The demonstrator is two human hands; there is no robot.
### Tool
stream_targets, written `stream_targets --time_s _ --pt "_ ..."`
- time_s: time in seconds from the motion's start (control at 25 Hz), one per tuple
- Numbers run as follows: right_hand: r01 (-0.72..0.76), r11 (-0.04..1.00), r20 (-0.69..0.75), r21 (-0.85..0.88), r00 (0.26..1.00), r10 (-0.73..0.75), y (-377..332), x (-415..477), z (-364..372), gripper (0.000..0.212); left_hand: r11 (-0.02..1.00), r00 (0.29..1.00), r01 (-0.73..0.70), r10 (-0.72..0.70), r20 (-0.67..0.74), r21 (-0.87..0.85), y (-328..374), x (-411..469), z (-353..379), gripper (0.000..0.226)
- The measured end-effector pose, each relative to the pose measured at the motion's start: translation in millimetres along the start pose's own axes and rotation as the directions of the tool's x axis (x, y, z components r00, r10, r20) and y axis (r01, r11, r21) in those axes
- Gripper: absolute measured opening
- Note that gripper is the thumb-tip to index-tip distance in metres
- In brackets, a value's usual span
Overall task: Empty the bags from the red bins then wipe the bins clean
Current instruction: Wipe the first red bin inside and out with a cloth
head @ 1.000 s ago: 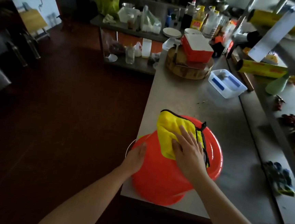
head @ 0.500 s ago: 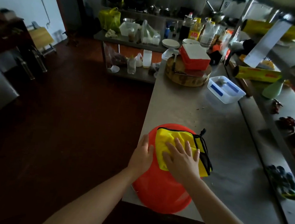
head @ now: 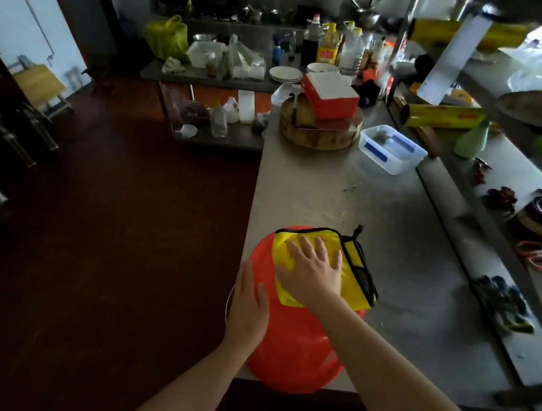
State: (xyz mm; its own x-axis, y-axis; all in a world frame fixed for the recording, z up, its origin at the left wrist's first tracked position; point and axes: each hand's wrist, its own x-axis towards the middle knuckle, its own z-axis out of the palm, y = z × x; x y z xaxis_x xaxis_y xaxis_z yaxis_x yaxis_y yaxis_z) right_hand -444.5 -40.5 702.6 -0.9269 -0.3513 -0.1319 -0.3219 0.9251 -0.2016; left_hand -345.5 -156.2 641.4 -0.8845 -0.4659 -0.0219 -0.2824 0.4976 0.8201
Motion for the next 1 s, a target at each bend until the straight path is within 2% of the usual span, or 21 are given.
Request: stream_targets --time_s 0.16,0.28,0.48,0.64,0.88,1.0 --pt "-0.122 0.992 -0.021 -0.021 0.992 0.122 30.3 -0.1 -4.2 0.072 1.000 1.000 -0.021 0.021 0.008 -0.014 -4.1 -1.7 7.2 0.061" --pt "-0.146 0.988 -0.019 0.043 0.989 0.147 15.4 0.6 1.8 0.071 0.999 0.999 -0.040 0.039 -0.025 -0.015 -5.8 -5.1 12.6 0.061" --pt "-0.024 0.996 0.006 0.083 1.000 0.024 -30.2 4.0 9.9 0.068 0.995 0.997 -0.065 0.061 -0.042 -0.082 -15.8 -3.1 12.9 0.067" --pt "0.019 0.998 -0.002 0.055 1.000 -0.019 -25.5 -2.3 10.3 0.067 0.993 0.998 -0.054 0.050 -0.048 -0.102 -15.3 -3.4 15.0 0.066" --pt "-0.175 0.985 -0.013 -0.001 0.985 0.175 34.6 -13.9 -0.1 0.071 0.990 0.997 -0.064 0.059 -0.044 -0.126 -11.6 -4.1 15.5 0.059" --pt "-0.200 0.979 -0.002 0.034 0.980 0.200 27.0 -17.4 0.9 0.071 0.987 0.998 -0.057 0.051 -0.044 -0.148 -5.5 -7.7 19.1 0.056"
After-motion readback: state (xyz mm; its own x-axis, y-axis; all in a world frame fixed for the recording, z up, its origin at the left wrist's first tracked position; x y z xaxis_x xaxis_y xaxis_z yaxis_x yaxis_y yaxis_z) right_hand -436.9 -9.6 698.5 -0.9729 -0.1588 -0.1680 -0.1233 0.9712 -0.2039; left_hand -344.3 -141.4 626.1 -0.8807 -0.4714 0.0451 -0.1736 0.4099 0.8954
